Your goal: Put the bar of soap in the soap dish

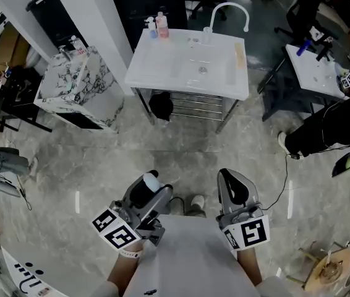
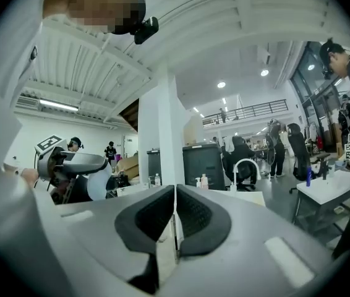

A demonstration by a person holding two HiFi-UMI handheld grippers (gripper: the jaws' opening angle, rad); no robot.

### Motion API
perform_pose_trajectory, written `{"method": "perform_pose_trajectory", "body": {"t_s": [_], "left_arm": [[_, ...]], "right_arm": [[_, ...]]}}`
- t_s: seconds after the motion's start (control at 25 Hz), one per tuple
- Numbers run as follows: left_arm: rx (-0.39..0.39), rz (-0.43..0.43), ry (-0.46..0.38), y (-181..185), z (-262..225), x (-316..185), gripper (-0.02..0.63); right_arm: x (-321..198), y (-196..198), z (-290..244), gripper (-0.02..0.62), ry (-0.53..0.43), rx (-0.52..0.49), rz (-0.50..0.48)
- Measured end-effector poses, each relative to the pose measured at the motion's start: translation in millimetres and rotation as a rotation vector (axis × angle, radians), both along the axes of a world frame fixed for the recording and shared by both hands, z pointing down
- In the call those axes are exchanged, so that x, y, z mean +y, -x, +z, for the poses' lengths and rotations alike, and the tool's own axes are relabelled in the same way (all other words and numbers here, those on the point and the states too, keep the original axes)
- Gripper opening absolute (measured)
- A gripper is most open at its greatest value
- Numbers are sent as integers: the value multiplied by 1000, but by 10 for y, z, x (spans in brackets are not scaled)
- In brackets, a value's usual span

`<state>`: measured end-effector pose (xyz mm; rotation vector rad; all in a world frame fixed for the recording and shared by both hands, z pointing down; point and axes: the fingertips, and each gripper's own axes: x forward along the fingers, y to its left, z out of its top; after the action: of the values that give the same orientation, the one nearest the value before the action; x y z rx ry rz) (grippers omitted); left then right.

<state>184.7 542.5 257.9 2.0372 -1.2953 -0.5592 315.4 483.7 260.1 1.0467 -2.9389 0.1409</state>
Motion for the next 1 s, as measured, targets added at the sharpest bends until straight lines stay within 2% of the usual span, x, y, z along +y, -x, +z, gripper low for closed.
{"method": "perform_pose_trajectory", "body": {"t_s": [0.2,0.36,0.48,0.72,0.88,1.0], "left_arm": [[24,-24,-11,558,-37,133,294],[20,-27,-43,1046,-85,201,293],[31,-42,-63,1424,-101,242,294],[52,-65,-65,2103,23,347,294],[75,-63,-69,2320,3,407,294],[108,-54,-49,2391,89,394,295]], "right_arm": [[51,615,-23,18,-8,43,-12],[133,1150,-134,17,-79,85,-3],[170,1509,-139,17,-82,70,-14],[206,1956,-104,17,-68,49,26],[291,2125,-214,17,-137,112,65],[280,2295,-183,17,-123,109,55]]}}
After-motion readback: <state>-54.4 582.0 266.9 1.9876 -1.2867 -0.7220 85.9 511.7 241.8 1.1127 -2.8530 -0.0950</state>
